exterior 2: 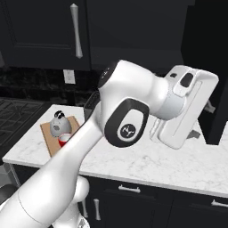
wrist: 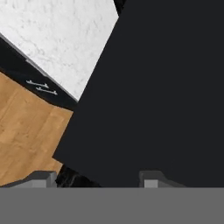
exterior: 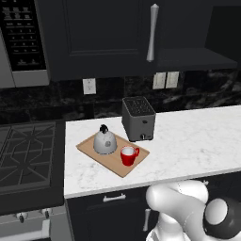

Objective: Pick the kettle from the counter and place it on the tray. Then pick the mug from the cabinet and place it on the tray. Then close the cabinet doors.

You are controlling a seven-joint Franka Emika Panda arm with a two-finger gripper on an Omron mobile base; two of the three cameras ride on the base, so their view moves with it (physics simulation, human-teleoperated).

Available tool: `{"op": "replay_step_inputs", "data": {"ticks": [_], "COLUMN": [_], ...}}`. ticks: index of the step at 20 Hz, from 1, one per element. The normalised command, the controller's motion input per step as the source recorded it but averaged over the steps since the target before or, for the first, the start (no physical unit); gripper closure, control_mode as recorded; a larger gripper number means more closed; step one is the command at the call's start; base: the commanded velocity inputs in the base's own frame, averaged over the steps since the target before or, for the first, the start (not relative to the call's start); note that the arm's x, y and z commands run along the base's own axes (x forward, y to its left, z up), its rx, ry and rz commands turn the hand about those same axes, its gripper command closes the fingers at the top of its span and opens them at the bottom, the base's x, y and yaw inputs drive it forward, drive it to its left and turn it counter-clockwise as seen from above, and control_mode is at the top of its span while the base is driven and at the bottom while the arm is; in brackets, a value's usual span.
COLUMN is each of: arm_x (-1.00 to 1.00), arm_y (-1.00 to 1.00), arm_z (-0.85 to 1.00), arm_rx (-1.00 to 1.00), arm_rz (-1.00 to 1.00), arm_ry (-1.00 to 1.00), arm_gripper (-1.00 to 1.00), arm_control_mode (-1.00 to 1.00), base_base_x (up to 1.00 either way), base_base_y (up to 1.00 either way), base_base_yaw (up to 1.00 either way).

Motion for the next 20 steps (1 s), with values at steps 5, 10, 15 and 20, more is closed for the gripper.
{"op": "replay_step_inputs", "data": {"ticks": [5, 10, 15, 20], "arm_x": [-0.93, -1.00, -0.93, -0.46], "arm_y": [-0.41, -0.16, -0.03, -0.40], "arm_z": [0.00, 0.00, 0.00, 0.05], "arm_rx": [0.00, -0.02, -0.09, -0.03], "arm_rz": [-0.14, -0.13, -0.01, 0.00], "arm_ry": [-0.24, -0.22, -0.17, -0.06], "arm_gripper": [-1.00, -1.00, -1.00, -1.00], "arm_control_mode": [-1.00, -1.00, -1.00, -1.00], "base_base_x": [0.00, 0.00, 0.00, 0.00], "base_base_y": [0.00, 0.00, 0.00, 0.00], "base_base_yaw": [0.00, 0.00, 0.00, 0.00]}}
